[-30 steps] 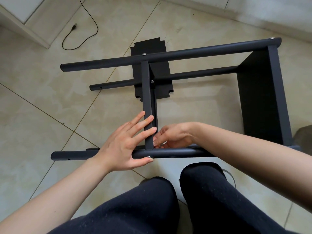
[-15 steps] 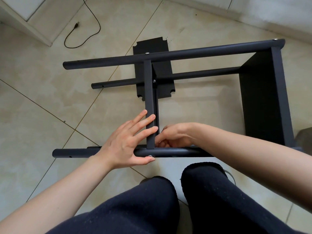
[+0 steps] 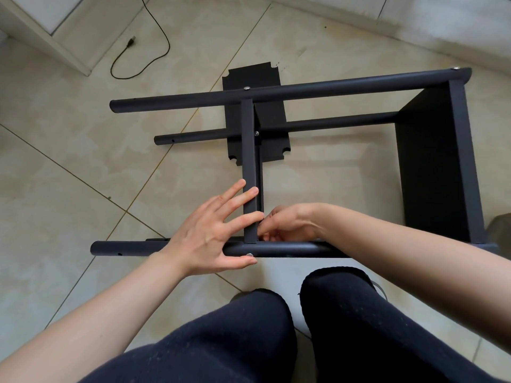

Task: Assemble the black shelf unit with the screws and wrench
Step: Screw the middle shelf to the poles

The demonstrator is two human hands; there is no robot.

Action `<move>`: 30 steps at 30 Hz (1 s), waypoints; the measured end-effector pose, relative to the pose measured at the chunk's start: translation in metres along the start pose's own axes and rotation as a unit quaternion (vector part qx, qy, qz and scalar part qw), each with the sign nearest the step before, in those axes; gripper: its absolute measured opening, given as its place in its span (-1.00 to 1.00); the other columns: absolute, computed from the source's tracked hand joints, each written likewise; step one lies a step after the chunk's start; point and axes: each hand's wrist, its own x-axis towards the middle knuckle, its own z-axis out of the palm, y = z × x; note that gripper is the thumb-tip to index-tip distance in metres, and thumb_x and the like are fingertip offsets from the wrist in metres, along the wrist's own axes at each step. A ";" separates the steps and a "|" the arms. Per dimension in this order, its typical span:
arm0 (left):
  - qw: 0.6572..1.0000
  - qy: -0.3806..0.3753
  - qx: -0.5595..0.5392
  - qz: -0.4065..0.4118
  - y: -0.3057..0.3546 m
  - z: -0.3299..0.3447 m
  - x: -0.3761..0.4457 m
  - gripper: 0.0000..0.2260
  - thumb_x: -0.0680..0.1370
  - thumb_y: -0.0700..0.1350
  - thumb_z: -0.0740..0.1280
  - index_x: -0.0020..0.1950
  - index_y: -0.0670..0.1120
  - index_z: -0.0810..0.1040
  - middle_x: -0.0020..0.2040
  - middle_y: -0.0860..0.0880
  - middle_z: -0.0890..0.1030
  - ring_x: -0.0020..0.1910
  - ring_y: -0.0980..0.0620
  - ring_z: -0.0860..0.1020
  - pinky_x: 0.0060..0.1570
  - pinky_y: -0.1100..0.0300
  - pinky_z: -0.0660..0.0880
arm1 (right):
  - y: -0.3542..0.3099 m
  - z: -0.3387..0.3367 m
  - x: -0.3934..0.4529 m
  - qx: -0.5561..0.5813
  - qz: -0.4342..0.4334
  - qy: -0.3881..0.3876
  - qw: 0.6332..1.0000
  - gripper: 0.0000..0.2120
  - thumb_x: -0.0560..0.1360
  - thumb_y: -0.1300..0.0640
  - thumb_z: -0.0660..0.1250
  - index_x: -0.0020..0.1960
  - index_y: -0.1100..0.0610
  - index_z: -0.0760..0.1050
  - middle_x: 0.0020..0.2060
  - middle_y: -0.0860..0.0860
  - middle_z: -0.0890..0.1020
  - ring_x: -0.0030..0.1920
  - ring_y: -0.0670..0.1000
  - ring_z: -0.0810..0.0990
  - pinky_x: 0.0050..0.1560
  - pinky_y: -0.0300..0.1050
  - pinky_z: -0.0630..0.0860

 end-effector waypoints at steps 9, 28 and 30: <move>1.000 -0.006 -0.008 -0.003 0.001 -0.001 0.002 -0.39 0.47 0.35 0.34 0.38 0.01 0.52 0.62 -0.06 0.18 0.64 -0.08 0.03 0.39 0.04 0.28 | 0.006 -0.007 -0.002 0.040 -0.015 -0.036 0.998 -0.76 0.57 0.23 0.25 -0.26 0.12 0.51 -0.40 -0.03 0.55 -0.31 -0.04 0.52 -0.22 -0.16 0.45; 1.000 -0.005 -0.020 -0.005 0.000 0.000 0.002 -0.44 0.48 0.30 0.35 0.36 0.01 0.52 0.62 -0.06 0.19 0.64 -0.09 0.04 0.30 0.11 0.32 | 0.002 0.000 0.002 0.022 -0.018 0.022 0.999 -0.73 0.54 0.30 0.25 -0.33 0.16 0.45 -0.56 -0.03 0.48 -0.56 -0.09 0.44 -0.50 -0.33 0.40; 1.000 -0.006 -0.024 -0.004 0.000 0.000 0.002 -0.45 0.48 0.30 0.35 0.36 0.01 0.52 0.62 -0.05 0.18 0.64 -0.09 0.04 0.29 0.10 0.33 | 0.003 -0.001 0.000 0.023 -0.023 0.009 0.999 -0.67 0.53 0.28 0.25 -0.39 0.14 0.52 -0.53 -0.02 0.51 -0.53 -0.09 0.49 -0.49 -0.34 0.41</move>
